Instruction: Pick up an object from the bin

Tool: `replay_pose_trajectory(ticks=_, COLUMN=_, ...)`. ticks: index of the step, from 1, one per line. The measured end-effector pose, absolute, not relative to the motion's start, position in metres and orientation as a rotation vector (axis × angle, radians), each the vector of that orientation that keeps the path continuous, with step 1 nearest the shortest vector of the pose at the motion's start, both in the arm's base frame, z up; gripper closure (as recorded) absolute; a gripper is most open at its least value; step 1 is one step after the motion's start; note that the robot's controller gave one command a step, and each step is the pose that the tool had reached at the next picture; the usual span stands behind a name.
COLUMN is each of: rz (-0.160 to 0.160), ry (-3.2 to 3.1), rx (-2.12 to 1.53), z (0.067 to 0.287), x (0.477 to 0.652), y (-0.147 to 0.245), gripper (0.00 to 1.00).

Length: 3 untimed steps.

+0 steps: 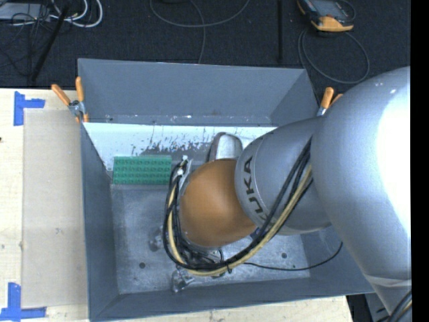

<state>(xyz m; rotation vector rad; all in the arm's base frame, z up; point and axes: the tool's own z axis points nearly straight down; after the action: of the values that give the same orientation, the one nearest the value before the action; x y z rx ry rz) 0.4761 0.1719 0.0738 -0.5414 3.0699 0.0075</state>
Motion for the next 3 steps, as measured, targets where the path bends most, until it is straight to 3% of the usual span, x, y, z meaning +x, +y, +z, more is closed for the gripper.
replay_pose_trajectory(ticks=1, rz=-0.005, ry=3.040, rx=-0.793, z=0.100, x=0.485, y=0.072, gripper=0.00)
replay_pose_trajectory(ticks=2, rz=0.002, ry=2.956, rx=-1.064, z=0.099, x=0.497, y=0.099, gripper=0.00)
replay_pose_trajectory(ticks=3, rz=0.003, ry=2.873, rx=-1.275, z=0.071, x=0.508, y=0.094, gripper=0.00)
